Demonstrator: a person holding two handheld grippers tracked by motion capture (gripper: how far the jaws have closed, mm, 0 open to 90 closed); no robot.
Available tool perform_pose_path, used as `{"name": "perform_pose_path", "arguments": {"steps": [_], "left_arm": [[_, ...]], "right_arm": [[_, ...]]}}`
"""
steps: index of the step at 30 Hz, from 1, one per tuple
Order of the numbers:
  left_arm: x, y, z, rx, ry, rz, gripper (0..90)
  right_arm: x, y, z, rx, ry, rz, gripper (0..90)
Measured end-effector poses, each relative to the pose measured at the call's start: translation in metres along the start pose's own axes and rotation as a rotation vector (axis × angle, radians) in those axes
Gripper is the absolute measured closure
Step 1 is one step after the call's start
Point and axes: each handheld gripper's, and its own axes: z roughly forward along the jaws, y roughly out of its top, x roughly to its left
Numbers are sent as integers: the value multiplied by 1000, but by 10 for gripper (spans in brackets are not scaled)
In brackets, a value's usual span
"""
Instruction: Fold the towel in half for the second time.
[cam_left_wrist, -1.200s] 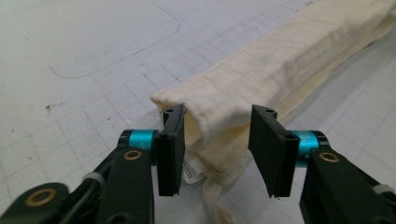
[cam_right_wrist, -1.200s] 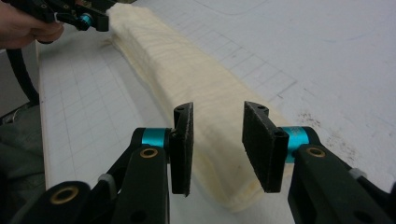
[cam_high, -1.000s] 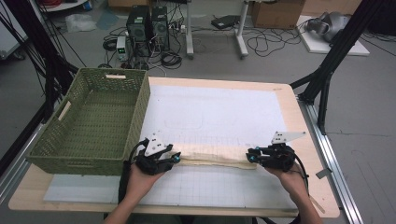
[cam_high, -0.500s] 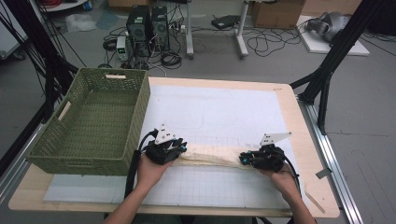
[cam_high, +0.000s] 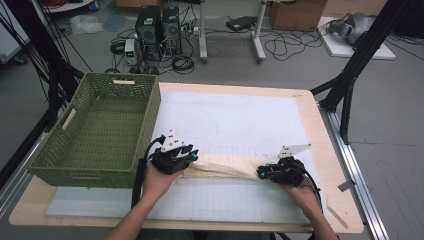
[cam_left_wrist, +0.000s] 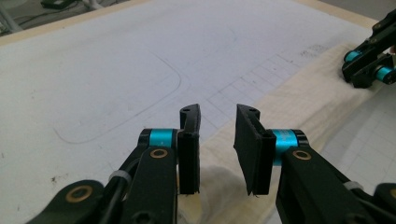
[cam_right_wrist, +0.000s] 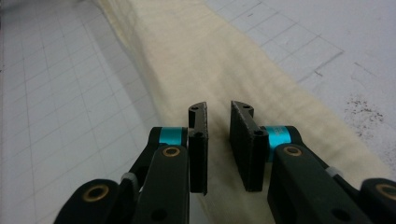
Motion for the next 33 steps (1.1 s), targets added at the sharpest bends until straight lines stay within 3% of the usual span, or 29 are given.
{"name": "perform_pose_path", "arguments": {"steps": [2,6,15,24,26,29,33], "left_arm": [[-2,-3,6,48,-11,20,759],[-7,-15,12,87,-32,24,769],[-8,-37,18,169,-21,41,774],[-6,-42,13,144,-17,43,761],[-6,-39,11,112,-18,43,741],[-5,-31,7,63,-7,56,727],[-4,-30,10,96,-1,69,710]], "right_arm": [[1,0,-1,-2,-5,-4,769],[2,-1,-3,-16,8,-14,758],[1,-8,-9,6,-20,-49,739],[-4,-18,-18,2,-51,-52,739],[-2,-14,-18,11,-57,-56,716],[3,-4,-21,-50,-45,-73,681],[3,8,-17,-61,-60,-88,625]]}}
